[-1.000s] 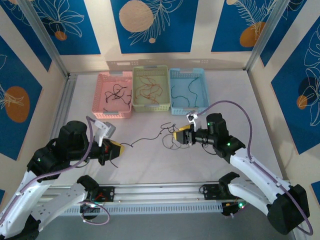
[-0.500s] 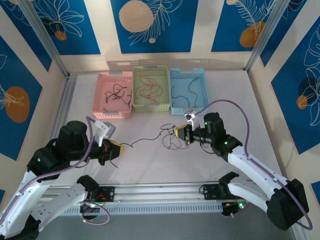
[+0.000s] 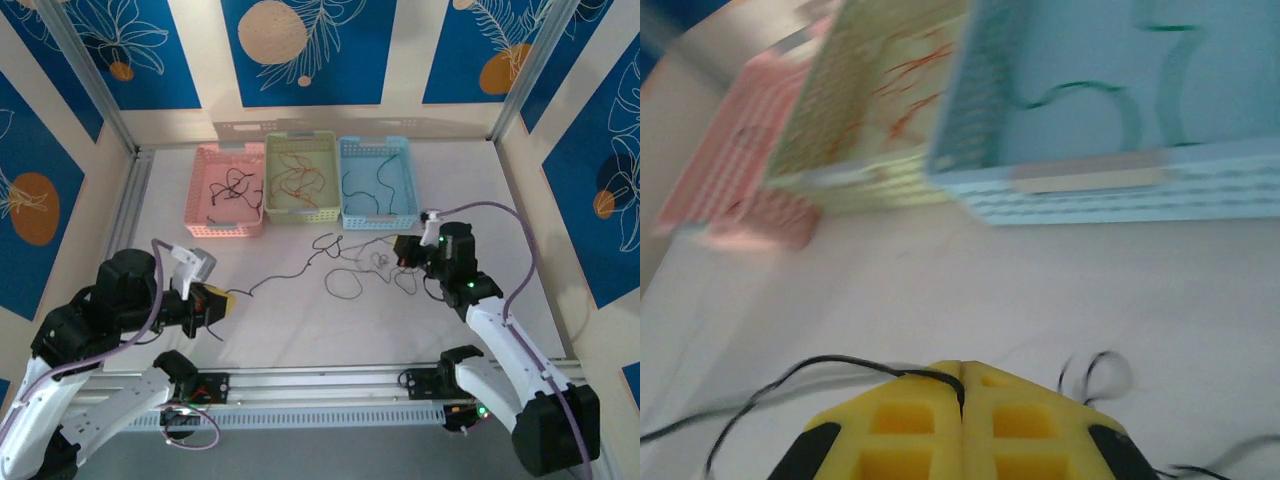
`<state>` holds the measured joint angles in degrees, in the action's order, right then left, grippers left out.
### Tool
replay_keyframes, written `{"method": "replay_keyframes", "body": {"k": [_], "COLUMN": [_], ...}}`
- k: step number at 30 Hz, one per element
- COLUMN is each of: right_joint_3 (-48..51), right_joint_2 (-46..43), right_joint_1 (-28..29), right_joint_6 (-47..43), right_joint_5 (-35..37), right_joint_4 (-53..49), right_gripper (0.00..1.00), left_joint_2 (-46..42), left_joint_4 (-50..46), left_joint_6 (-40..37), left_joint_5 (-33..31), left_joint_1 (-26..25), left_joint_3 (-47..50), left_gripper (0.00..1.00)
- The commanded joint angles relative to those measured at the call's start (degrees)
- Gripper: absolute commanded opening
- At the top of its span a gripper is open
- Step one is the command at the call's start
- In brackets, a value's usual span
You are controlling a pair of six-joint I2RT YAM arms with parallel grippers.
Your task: Untangle the cables
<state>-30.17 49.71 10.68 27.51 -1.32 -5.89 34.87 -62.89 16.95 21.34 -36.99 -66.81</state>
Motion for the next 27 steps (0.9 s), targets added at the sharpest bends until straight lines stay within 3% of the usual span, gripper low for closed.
{"method": "replay_keyframes", "body": {"k": [1,4,9,12,16,22,27], "right_joint_3": [2.0,2.9,4.1,4.7,5.9,7.0,7.1], "right_joint_2": [0.2,1.1,2.6,3.2,3.8,3.5,4.2], "right_joint_1": [-3.8,-7.2,-10.8,-11.7,-11.3,-10.7,-10.0], "right_joint_6": [4.4,5.2,7.4,8.0,8.4,8.2,8.1], "right_joint_5": [4.8,4.9,6.4,3.6,-0.1,-1.4,-1.1], "right_joint_4": [-3.6,-4.2,-5.1,-3.6,-0.8,0.6,1.0], "right_gripper": [0.00,0.00,0.00,0.00,0.00,0.00,0.00], "left_joint_2": [-1.9,-2.6,-4.4,-5.6,-4.8,-3.6,-1.8], "left_joint_4": [-2.6,-2.7,-4.0,-3.6,-2.2,4.3,8.7], "left_joint_6": [-1.0,-0.7,-1.0,-1.6,-1.6,-0.7,1.3], "left_joint_5": [-2.2,-4.9,-16.0,-19.5,-19.1,-12.2,-16.4], "left_joint_1": [-0.2,-0.3,-0.2,-0.2,-0.2,-0.2,-0.3], "left_joint_3": [-3.1,-4.6,-8.6,-10.3,-9.4,-5.8,-2.0], "left_gripper": [0.00,0.00,0.00,0.00,0.00,0.00,0.00]}}
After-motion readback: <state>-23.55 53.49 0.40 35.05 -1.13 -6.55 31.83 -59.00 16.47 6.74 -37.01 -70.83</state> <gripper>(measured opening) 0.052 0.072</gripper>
